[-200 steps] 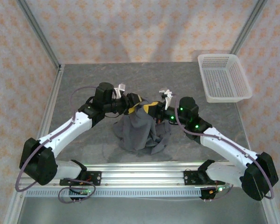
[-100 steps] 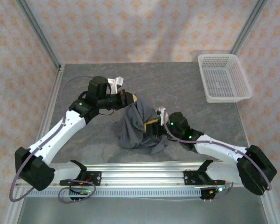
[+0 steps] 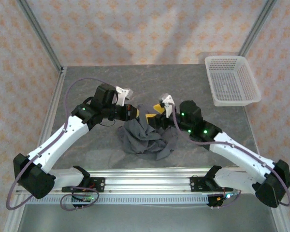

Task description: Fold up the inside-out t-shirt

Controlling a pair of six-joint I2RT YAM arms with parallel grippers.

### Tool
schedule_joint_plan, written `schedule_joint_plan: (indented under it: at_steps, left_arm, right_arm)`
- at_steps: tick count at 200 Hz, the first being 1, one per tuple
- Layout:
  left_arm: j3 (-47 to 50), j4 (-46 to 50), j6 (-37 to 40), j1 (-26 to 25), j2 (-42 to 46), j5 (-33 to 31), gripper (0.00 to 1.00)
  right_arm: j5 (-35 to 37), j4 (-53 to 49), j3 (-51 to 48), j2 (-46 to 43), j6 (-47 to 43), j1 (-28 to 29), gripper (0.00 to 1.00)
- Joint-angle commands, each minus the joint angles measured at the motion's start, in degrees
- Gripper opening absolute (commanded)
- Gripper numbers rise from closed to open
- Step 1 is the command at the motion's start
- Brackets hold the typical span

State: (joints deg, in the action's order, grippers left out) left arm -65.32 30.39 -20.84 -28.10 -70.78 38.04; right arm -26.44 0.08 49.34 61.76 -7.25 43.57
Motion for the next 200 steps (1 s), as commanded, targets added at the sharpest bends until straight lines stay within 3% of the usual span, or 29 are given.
schedule_joint_plan:
  at_steps: [1,34,42,60,81,94,112,128,154,176,200]
  left_arm:
    - [-1.81,0.08,1.55,-0.42,-0.28,-1.12,0.0]
    - [-1.65,-0.07,0.89,-0.63,-0.09,-1.74,0.0]
    - [-1.48,-0.11,0.74,-0.6,-0.13,-1.86,0.0]
    - [-1.5,0.98,0.37,-0.59,-0.08,-4.74,0.0]
    - [-0.89,6.39,-1.28,0.05,0.07,-18.61,0.0]
    - [1.15,8.08,-3.06,2.06,-0.27,-24.01,0.12]
    - [6.89,2.96,-5.85,6.13,0.8,-19.85,0.35]
    - [9.54,-0.2,-6.91,7.09,2.0,-18.09,0.49]
    - [9.34,0.19,-5.71,7.27,4.59,-18.12,0.54]
    - [10.3,-5.19,-5.9,6.91,11.8,-12.07,0.63]
    - [11.15,-12.01,-11.27,0.41,17.63,-12.93,0.69]
  right_arm:
    - [-7.19,-3.52,3.02,5.68,-6.47,0.01,0.6]
    - [-12.02,-2.64,6.36,13.65,-5.67,0.02,0.51]
    - [-13.26,-2.48,7.24,14.84,-5.07,-0.04,0.4]
    - [-16.2,-1.5,8.35,14.92,-2.77,-0.81,0.0]
    - [-23.41,7.01,4.95,9.99,4.94,-4.45,0.0]
    - [-25.75,15.44,1.28,6.4,10.84,-6.59,0.0]
    - [-27.33,20.53,-0.89,2.52,16.12,-7.88,0.0]
    - [-26.69,20.46,-1.23,1.58,17.17,-7.98,0.0]
    - [-23.03,21.43,-2.9,0.86,17.59,-8.32,0.0]
    - [-19.43,17.72,-2.48,1.08,16.19,-8.5,0.0]
    - [-17.25,15.52,-2.07,1.24,15.02,-8.59,0.0]
